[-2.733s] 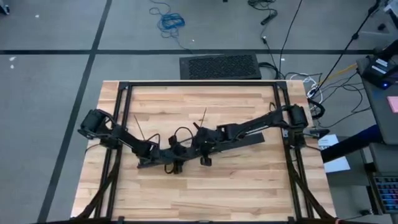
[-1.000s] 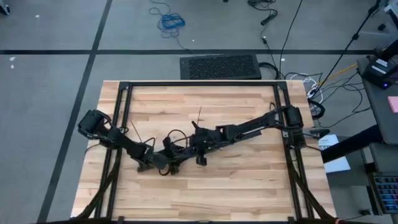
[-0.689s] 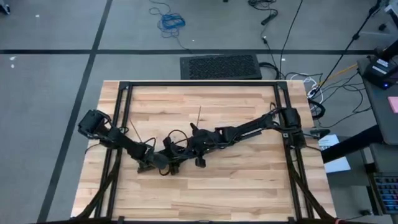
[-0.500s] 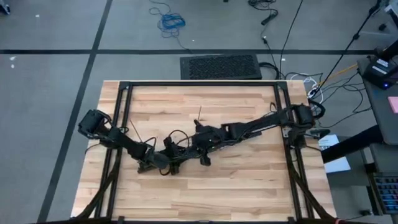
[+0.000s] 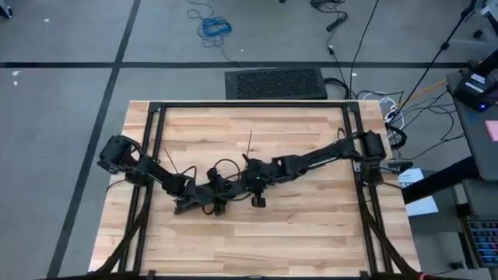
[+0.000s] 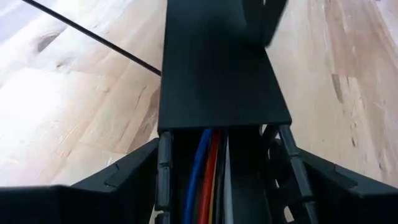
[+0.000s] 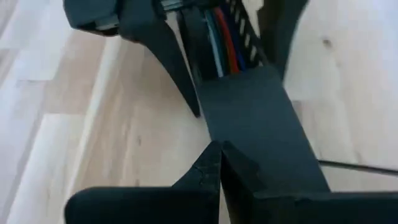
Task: Ziptie cables
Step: Close the black cable duct
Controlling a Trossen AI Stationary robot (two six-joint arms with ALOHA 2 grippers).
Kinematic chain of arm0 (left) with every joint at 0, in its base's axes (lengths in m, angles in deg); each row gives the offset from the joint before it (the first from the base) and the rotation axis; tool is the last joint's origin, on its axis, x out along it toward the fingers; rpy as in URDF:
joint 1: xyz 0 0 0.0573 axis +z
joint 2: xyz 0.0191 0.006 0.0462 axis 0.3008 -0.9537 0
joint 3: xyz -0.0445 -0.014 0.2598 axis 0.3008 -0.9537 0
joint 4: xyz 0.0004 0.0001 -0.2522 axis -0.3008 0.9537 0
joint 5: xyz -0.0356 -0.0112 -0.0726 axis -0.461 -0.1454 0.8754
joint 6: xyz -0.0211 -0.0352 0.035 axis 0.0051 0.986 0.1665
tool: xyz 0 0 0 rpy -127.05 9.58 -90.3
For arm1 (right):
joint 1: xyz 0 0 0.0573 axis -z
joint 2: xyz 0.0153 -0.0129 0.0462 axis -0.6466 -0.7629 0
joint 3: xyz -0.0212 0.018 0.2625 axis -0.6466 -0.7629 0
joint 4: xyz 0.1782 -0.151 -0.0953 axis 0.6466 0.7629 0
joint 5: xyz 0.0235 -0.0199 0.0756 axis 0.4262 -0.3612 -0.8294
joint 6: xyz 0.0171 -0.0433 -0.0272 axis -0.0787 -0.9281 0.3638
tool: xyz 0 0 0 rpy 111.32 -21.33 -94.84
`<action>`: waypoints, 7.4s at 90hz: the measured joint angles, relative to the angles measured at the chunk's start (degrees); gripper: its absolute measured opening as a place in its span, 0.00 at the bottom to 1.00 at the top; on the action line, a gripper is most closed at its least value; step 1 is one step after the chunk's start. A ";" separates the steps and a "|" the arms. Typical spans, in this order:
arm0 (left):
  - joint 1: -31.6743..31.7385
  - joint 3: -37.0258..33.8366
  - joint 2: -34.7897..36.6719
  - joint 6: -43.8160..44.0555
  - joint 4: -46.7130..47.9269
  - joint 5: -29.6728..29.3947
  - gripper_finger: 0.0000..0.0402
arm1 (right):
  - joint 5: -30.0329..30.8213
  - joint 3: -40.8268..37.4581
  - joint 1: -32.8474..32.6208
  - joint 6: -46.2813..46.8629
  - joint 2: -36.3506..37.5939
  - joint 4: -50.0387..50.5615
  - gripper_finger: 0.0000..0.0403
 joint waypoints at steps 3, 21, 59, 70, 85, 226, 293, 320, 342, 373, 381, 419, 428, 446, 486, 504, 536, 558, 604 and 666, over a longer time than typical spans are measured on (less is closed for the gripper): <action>0.12 0.00 0.00 -0.28 0.00 0.22 0.72 | -1.26 -0.02 0.07 0.22 -0.65 -1.41 0.00; 1.15 -0.05 0.00 -2.26 -0.45 1.07 0.72 | -2.88 -0.14 -0.07 0.20 -1.58 -7.65 0.00; 1.39 1.84 -0.15 -13.73 -5.23 0.78 0.72 | 5.36 -0.19 -1.77 -4.63 9.63 1.95 0.00; 1.34 2.74 1.31 -12.94 -2.27 0.48 0.74 | 8.09 -0.25 -1.33 -4.85 11.22 6.87 0.00; 1.32 2.80 5.48 -12.19 1.69 -2.32 0.77 | 8.04 -0.20 -0.54 -4.71 9.76 9.15 0.00; 0.26 1.86 8.50 -2.46 14.38 -3.61 0.68 | -3.08 5.69 3.10 -3.41 -7.13 -5.93 0.00; -4.80 1.86 17.20 8.52 32.18 -5.46 0.80 | -3.12 5.59 3.10 -2.66 -7.13 -5.70 0.00; -4.64 0.50 10.43 6.19 21.50 -5.56 0.71 | -4.87 5.46 3.05 -1.65 -7.04 -4.77 0.00; -4.10 -2.80 6.32 5.72 9.07 -4.05 0.61 | -5.07 5.51 2.99 -1.49 -7.02 -4.21 0.00; -2.15 -2.95 5.89 2.20 6.15 -1.49 0.61 | -4.90 5.37 1.38 -0.30 -7.00 -5.48 0.00; -1.29 -2.58 5.81 0.76 5.73 0.02 0.61 | -4.79 5.31 0.74 -0.39 -7.20 -7.97 0.00; 0.78 -1.19 5.70 -0.58 5.13 1.65 0.61 | -1.91 5.31 -0.48 -5.86 4.36 -3.92 0.00; 1.16 -0.60 5.70 -1.47 5.35 1.97 0.61 | 0.32 5.33 -0.83 -6.94 7.18 4.74 0.00; 2.02 1.07 5.70 -2.95 5.56 4.55 0.61 | 4.93 5.26 -0.67 -6.65 6.35 16.33 0.00; 3.37 7.96 -1.83 -5.80 5.90 7.75 0.61 | -0.24 5.48 -0.40 -6.38 -1.81 6.67 0.00; 3.43 10.55 -0.80 -8.39 6.72 7.21 0.61 | -0.31 5.46 -0.40 -6.34 -1.54 7.47 0.00; 3.42 11.86 3.22 -8.65 7.70 5.90 0.73 | 0.30 5.50 -0.34 -5.88 -1.58 7.97 0.00; 3.38 11.79 7.23 -6.41 17.07 6.63 0.78 | 0.28 5.48 -0.34 -5.86 -1.58 8.15 0.00; 0.69 6.80 7.06 0.35 18.94 4.84 0.74 | 0.10 5.44 -0.31 -5.54 -1.58 8.63 0.00; 1.41 3.91 4.76 0.50 9.95 4.89 0.61 | 3.17 5.17 -0.51 -5.10 8.26 18.41 0.00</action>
